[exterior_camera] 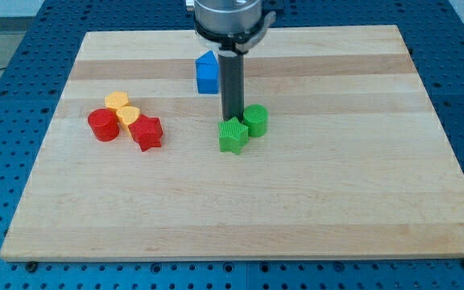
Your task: Separate the red blocks and yellow blocks
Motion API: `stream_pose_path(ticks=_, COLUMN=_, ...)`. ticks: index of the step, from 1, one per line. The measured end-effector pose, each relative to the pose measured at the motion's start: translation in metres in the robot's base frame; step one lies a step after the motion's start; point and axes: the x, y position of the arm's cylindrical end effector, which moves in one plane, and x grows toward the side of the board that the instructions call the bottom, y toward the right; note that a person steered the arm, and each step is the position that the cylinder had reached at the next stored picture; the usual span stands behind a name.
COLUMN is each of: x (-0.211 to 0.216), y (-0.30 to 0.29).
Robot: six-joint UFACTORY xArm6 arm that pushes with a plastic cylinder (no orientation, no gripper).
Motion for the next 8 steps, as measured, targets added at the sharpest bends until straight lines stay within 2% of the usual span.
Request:
stream_pose_path(ticks=1, x=-0.026, y=-0.021)
stream_pose_path(ticks=2, x=0.004, y=-0.057)
stream_pose_path(ticks=3, x=0.07, y=-0.072)
stream_pose_path(ticks=4, x=0.089, y=-0.11)
stream_pose_path(ticks=5, x=0.078, y=-0.183)
stream_pose_path(ticks=6, x=0.062, y=-0.221)
stream_pose_path(ticks=7, x=0.053, y=-0.153)
stream_pose_path(ticks=8, x=0.012, y=-0.136)
